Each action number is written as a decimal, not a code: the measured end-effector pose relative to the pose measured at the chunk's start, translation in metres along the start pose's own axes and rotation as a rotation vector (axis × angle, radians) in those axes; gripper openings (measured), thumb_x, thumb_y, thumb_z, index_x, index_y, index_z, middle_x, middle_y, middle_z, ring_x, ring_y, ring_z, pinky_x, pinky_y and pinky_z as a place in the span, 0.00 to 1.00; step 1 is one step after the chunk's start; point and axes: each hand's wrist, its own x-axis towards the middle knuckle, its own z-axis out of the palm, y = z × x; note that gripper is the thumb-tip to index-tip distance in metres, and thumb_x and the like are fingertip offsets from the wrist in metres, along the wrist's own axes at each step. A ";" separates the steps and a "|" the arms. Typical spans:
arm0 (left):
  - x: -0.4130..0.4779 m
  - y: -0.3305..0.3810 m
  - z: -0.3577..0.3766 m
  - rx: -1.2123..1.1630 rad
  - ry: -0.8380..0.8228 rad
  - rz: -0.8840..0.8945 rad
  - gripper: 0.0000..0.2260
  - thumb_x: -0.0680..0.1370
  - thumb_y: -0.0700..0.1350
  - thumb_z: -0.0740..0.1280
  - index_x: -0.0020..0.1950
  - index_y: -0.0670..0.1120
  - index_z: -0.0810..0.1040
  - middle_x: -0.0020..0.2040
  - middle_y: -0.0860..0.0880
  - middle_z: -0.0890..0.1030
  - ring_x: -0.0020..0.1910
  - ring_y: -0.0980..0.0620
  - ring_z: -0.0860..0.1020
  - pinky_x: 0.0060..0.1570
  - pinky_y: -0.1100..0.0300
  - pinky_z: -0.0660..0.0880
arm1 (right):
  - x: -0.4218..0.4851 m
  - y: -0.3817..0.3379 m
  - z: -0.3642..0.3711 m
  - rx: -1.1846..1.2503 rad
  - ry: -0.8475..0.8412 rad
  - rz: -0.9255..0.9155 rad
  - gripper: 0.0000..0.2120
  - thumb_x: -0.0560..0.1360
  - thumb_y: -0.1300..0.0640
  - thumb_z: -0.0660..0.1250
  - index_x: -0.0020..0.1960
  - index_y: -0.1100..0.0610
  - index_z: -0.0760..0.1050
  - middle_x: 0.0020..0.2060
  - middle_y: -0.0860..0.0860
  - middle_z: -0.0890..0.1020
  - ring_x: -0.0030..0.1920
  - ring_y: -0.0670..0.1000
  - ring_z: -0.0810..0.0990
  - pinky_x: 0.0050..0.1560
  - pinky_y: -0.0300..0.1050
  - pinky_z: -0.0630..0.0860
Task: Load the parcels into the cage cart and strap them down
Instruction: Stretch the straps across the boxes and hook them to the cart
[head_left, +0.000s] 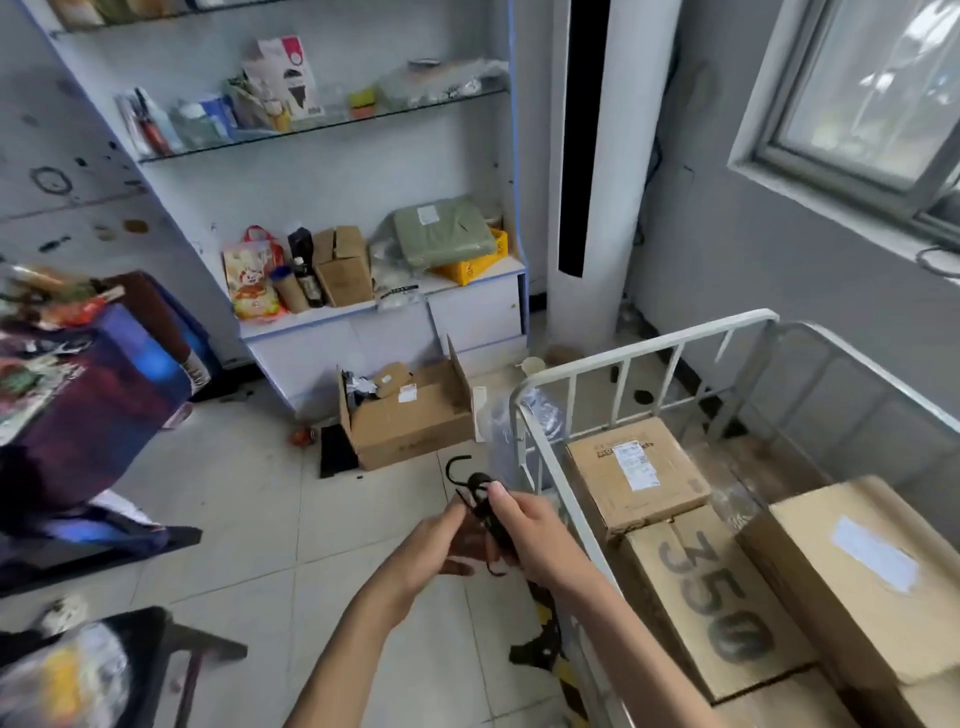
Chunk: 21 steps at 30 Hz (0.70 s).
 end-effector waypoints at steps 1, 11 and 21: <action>0.009 0.007 -0.003 -0.090 0.009 0.014 0.29 0.84 0.62 0.48 0.61 0.46 0.82 0.53 0.44 0.86 0.55 0.45 0.84 0.62 0.45 0.77 | 0.011 -0.004 -0.004 0.015 -0.039 0.016 0.25 0.83 0.41 0.54 0.38 0.56 0.77 0.26 0.50 0.77 0.27 0.46 0.72 0.30 0.36 0.68; 0.137 0.090 -0.031 -0.659 0.197 0.235 0.23 0.77 0.36 0.70 0.71 0.47 0.72 0.49 0.41 0.85 0.46 0.42 0.84 0.42 0.52 0.82 | 0.118 -0.028 -0.046 0.108 -0.133 0.003 0.14 0.76 0.42 0.69 0.54 0.51 0.78 0.34 0.53 0.81 0.23 0.50 0.71 0.37 0.54 0.82; 0.252 0.167 -0.088 -0.012 0.453 0.598 0.23 0.80 0.46 0.68 0.74 0.53 0.67 0.64 0.47 0.80 0.61 0.51 0.80 0.63 0.47 0.77 | 0.218 -0.075 -0.076 -0.360 0.212 -0.152 0.14 0.78 0.43 0.63 0.63 0.34 0.71 0.35 0.45 0.84 0.31 0.45 0.84 0.38 0.37 0.80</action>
